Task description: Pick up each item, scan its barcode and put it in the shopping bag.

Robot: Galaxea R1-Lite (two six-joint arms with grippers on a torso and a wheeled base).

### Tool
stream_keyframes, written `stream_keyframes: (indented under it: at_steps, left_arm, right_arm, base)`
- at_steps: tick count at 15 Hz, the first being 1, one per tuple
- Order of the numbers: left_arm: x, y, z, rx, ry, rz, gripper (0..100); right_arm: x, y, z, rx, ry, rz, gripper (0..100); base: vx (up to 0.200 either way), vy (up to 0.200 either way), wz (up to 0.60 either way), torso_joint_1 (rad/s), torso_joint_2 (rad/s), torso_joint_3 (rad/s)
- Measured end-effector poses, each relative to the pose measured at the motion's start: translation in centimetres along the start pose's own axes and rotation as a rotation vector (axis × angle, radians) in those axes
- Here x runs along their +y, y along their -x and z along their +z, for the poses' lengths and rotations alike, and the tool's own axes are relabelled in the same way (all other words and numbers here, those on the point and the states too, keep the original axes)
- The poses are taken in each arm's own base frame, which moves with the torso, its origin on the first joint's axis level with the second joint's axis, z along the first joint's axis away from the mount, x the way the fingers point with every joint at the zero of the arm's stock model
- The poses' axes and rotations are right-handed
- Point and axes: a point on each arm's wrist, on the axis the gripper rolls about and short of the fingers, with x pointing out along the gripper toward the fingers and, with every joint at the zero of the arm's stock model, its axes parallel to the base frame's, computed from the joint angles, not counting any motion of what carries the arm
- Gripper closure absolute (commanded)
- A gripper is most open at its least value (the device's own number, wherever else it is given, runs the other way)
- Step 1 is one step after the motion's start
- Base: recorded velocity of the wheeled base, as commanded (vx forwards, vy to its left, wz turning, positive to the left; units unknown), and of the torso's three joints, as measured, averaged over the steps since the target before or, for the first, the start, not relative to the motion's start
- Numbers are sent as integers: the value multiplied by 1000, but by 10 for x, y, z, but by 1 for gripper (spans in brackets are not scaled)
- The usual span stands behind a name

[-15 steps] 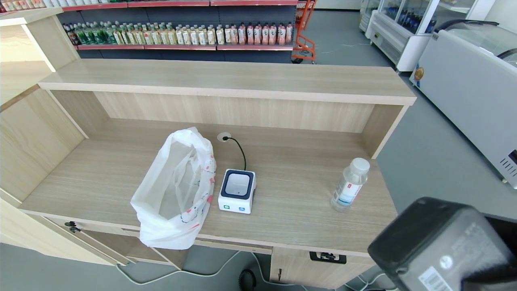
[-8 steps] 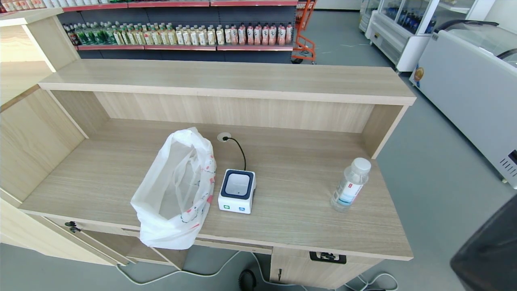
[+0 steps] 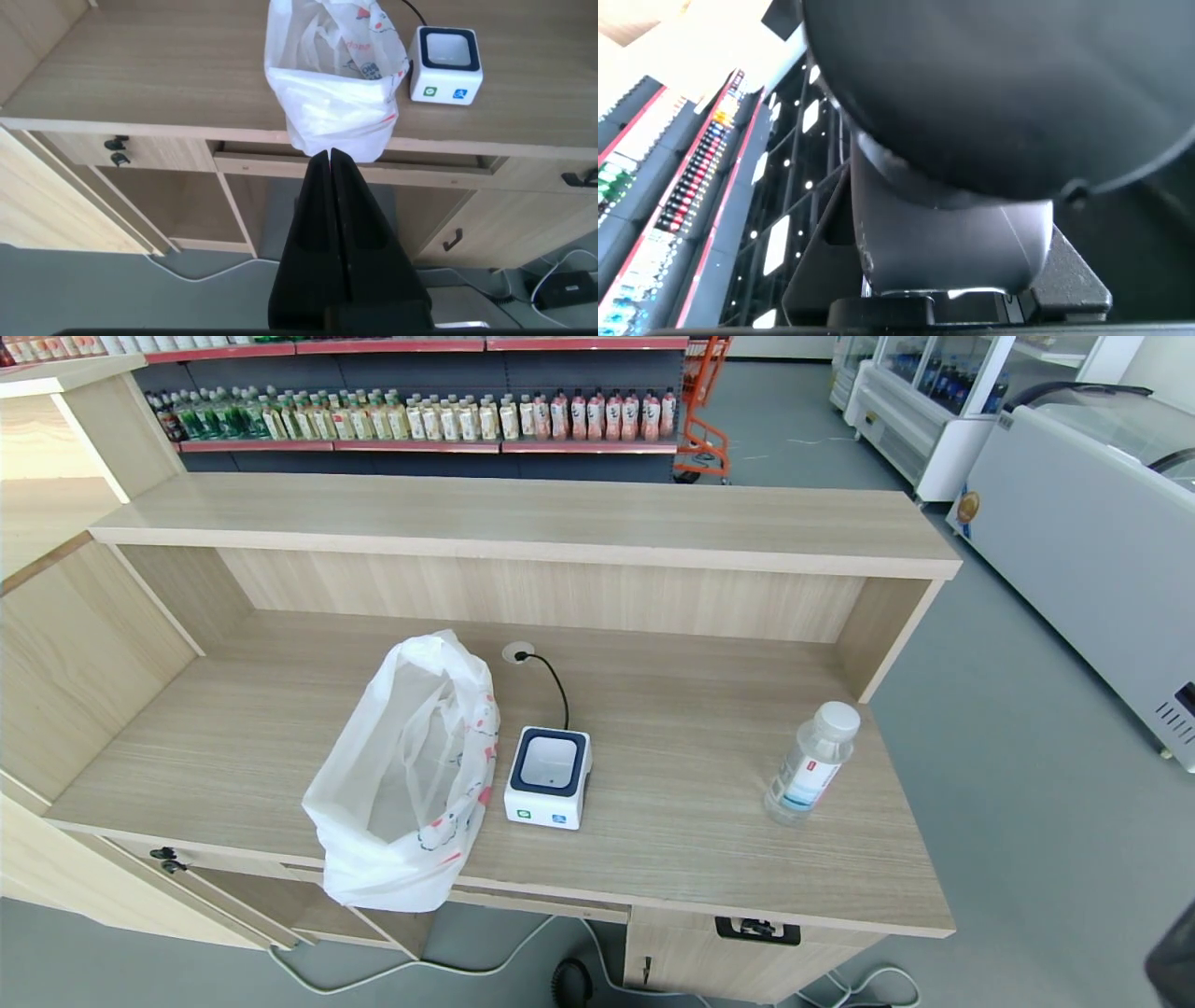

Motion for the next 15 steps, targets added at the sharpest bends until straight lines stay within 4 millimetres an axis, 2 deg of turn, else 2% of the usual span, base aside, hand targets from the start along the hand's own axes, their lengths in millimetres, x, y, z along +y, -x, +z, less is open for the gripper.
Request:
stream_keyframes:
  at_steps: [12, 15]
  left_arm:
    - [0, 0, 0, 0, 0, -1, 100]
    - [0, 0, 0, 0, 0, 0, 100]
  right_arm:
    - [-7, 3, 0, -1, -40, -4, 100]
    - [-4, 3, 5, -28, -189, 15, 100]
  base:
    - [0, 0, 0, 0, 0, 0]
    - [0, 0, 0, 0, 0, 0]
